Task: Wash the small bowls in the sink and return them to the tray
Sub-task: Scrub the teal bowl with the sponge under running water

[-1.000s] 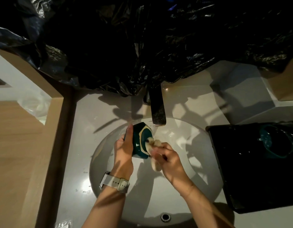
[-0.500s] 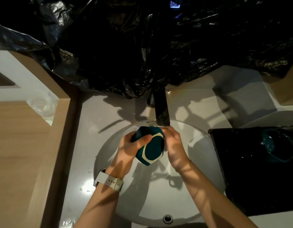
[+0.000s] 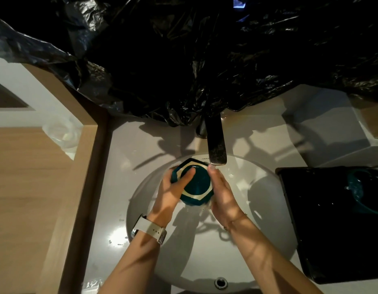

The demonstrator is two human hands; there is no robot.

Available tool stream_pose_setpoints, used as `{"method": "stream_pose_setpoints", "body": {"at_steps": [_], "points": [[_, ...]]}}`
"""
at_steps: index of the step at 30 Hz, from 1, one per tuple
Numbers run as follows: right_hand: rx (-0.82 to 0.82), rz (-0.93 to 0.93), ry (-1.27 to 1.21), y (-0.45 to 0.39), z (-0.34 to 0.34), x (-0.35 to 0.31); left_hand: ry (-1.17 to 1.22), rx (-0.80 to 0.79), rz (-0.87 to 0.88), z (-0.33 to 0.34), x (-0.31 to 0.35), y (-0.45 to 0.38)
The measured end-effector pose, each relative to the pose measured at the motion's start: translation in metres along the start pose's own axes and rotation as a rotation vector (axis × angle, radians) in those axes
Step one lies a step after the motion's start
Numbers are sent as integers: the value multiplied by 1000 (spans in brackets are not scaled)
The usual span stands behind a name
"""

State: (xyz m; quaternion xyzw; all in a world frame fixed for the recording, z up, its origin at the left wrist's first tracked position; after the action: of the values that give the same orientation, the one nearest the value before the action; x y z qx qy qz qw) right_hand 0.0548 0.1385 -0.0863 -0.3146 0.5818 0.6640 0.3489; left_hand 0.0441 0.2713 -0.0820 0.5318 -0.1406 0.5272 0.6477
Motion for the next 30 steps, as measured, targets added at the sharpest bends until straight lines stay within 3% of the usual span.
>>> {"method": "stream_pose_setpoints", "body": {"at_steps": [4, 8, 17, 22, 26, 30], "points": [[-68, 73, -168, 11, 7, 16, 115, 54, -89, -5, -10, -5], [-176, 14, -386, 29, 9, 17, 173, 109, -120, -10, -17, -7], [-193, 129, -152, 5, 3, 1, 357, -50, -149, 3, -23, 2], [-300, 259, -291, 7, 13, 6, 204, -177, -177, 4, -22, -2], [-214, 156, -230, 7, 6, 3, -44, -188, -272, 4, -33, 2], [-146, 66, -31, 18, 6, 0, 111, -120, -448, 11, -42, 4]]}}
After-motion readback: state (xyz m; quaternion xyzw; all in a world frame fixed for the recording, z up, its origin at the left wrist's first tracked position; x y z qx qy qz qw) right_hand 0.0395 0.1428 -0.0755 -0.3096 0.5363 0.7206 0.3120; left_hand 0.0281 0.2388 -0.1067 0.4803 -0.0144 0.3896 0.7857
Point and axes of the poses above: each hand's wrist, its own y-axis away from the middle knuckle, its own z-axis out of the palm, x = y × z, the point moved 8 cm from there along -y, towards the middle knuckle, and after that the axes turned 12 degrees about y, right-handed, at the moved point
